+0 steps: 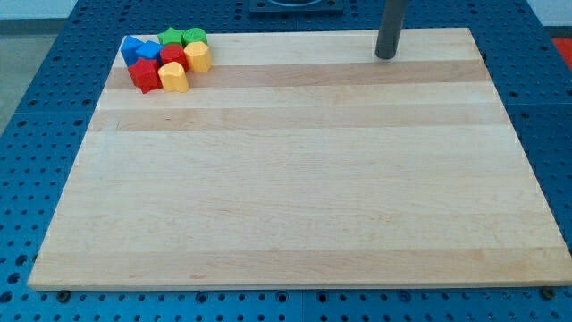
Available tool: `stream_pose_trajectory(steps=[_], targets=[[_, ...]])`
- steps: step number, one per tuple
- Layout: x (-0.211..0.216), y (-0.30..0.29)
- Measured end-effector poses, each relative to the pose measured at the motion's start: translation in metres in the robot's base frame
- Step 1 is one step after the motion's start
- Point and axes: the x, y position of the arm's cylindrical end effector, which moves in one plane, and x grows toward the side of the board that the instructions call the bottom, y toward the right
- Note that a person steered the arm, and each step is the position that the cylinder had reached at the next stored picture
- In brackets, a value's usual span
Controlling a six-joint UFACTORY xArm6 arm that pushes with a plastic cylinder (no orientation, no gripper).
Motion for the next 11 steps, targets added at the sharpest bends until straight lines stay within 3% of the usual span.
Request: stream_pose_trajectory(steps=[1,2,4,5,7,9,11], targets=[[0.013,-0.002],[0.063,-0.015],[0.176,-0.154],[0.186,-0.24],[0.167,-0.347],[0.082,-0.447],[-0.01,-0.447]])
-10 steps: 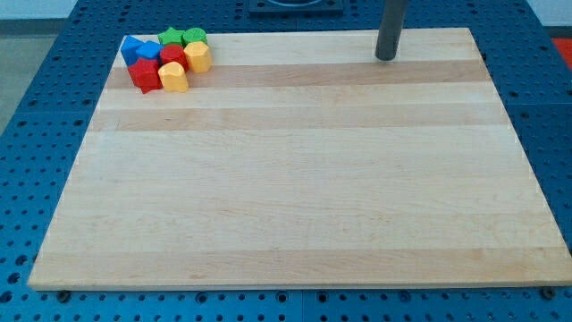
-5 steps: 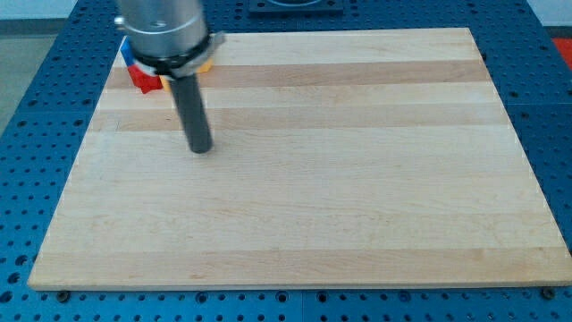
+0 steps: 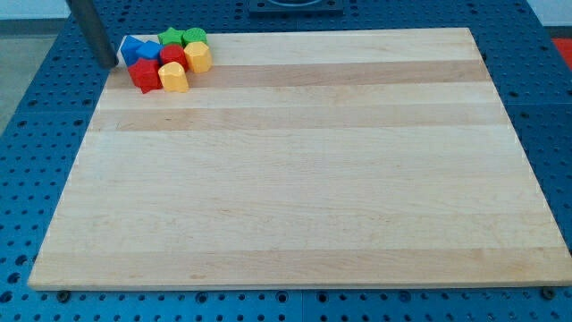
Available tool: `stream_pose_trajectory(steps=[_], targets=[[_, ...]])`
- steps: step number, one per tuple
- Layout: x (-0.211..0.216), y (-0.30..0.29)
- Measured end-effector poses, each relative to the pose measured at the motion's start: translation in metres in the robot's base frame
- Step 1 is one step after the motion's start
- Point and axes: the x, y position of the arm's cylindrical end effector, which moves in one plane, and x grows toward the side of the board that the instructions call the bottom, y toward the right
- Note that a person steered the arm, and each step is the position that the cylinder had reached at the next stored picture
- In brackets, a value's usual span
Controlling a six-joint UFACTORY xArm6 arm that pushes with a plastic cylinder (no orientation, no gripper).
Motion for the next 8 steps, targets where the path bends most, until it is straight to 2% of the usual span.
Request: stream_pose_trajectory(steps=[1,3,4,6,7,8], targets=[[-0.016,0.0],[-0.018,0.039],[0.0,0.047],[0.05,0.113],[0.053,0.122],[0.053,0.071]])
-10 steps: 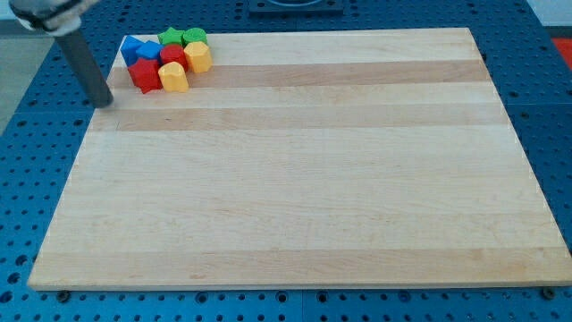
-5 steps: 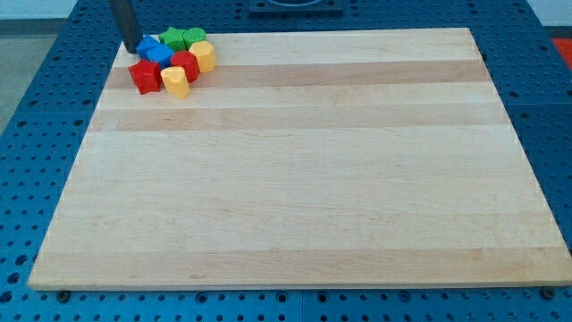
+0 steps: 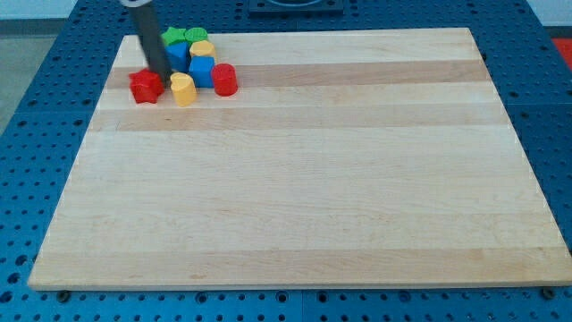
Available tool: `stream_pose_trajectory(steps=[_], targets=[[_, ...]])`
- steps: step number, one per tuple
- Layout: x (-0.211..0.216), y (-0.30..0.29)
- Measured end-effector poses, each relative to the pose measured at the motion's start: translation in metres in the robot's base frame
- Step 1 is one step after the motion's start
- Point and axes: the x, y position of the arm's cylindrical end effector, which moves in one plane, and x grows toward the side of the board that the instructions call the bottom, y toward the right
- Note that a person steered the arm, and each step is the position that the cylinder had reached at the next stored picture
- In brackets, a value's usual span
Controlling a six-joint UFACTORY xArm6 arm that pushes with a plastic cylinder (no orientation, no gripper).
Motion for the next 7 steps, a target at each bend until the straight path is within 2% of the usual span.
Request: stream_pose_trajectory(steps=[1,2,3,7], targets=[[-0.032,-0.028],[-0.088,-0.028],[-0.103,-0.012],[-0.084,0.142]])
